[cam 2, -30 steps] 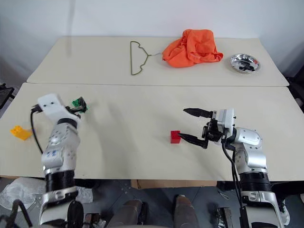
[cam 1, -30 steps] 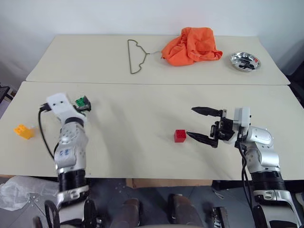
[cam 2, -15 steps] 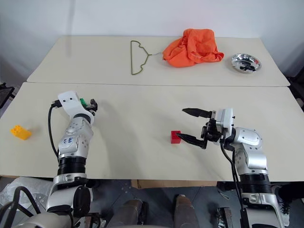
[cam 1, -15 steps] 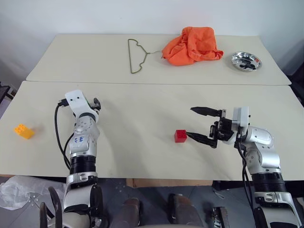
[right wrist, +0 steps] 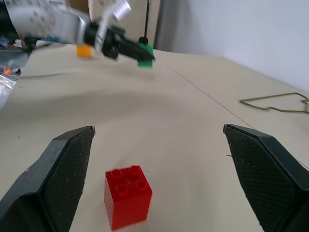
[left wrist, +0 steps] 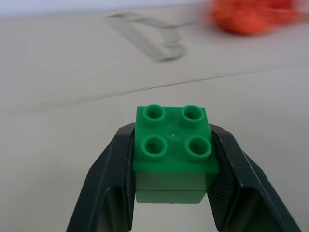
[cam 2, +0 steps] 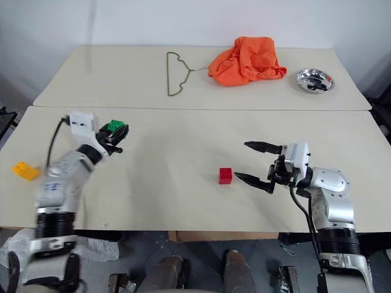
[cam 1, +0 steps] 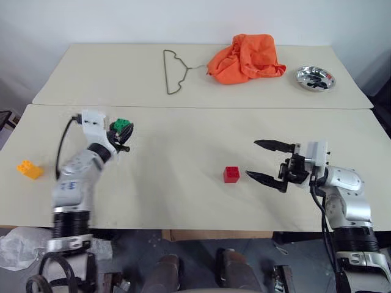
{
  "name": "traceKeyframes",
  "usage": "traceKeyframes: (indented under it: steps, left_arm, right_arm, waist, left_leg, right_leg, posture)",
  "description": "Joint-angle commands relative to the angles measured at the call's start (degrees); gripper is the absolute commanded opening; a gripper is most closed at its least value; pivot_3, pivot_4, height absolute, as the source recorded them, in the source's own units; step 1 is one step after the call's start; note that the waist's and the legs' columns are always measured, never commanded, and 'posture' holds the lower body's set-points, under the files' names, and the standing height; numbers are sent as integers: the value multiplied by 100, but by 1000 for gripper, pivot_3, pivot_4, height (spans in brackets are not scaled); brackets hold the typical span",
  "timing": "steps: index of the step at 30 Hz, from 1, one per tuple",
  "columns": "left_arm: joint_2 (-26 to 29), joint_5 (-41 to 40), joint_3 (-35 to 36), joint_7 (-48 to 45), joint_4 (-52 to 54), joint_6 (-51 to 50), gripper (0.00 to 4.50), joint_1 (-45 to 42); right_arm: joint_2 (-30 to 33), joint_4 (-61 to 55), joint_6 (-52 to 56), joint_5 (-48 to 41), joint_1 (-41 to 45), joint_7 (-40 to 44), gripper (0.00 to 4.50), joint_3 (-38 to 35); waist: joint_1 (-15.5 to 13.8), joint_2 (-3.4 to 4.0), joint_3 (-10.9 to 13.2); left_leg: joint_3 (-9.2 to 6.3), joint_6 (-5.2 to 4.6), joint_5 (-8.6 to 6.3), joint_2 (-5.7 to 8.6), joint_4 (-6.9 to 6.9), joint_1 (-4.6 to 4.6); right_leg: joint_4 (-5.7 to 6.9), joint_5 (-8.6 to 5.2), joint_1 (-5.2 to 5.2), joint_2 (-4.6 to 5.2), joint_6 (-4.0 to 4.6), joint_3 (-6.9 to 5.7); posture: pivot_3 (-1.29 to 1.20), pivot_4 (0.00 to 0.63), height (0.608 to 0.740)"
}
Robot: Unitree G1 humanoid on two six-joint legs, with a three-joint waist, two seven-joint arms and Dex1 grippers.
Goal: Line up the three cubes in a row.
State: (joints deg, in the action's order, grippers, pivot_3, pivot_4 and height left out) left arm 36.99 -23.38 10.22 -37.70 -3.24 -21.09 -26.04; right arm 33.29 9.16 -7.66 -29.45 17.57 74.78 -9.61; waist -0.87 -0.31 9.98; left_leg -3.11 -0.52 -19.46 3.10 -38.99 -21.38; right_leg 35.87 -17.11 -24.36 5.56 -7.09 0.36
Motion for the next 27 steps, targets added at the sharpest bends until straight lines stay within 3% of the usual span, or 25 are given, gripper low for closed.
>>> traceKeyframes:
  steps: [1, 6, 15, 22, 27]
  left_arm:
    - [245, -288, -325, -2022, 31, 1018, 1516, -65]
    - [-195, 662, -1522, -3425, -1589, 2492, 1516, -890]
    - [-1158, 1592, -2274, -4235, -4403, 4156, 1516, -2250]
    - [-1487, 1833, -2267, -4288, -4927, 4422, 1516, -2503]
    - [-1710, 1636, -2194, -4364, -4605, 3692, 1516, -2384]
  right_arm:
    - [199, -241, -147, -65, -251, -106, 4500, -352]
    - [373, -628, -121, -107, -861, -245, 4500, -592]
    - [503, -1460, 105, -265, -1629, -565, 4500, -875]
    - [506, -1782, 171, -300, -1984, -725, 4500, -934]
    - [656, -1837, 319, -388, -2149, -271, 4500, -683]
  waist:
    - [-33, 6, 0]
    - [-68, 9, 0]
    - [-6, 2, 4]
    - [-54, -1, 6]
    - [-79, -1, 6]
  left_leg:
    - [-2, 0, 0, 1, 0, 0]
    - [-11, -6, 2, 11, -2, 6]
    - [16, -15, 1, 9, 1, 6]
    - [18, -30, 1, 18, -6, 4]
    - [15, -39, 1, 26, -8, 3]
  right_leg:
    - [-2, 0, 2, 3, 1, -2]
    - [-15, 1, 23, 4, -1, -16]
    - [3, 3, 7, -17, -7, 1]
    - [6, 6, 7, -17, -12, 5]
    - [7, 7, 9, -14, -14, 4]
  posture:
    - [0, 150, 740]
    - [0, 150, 740]
    - [0, 150, 740]
    - [0, 150, 740]
    - [0, 150, 740]
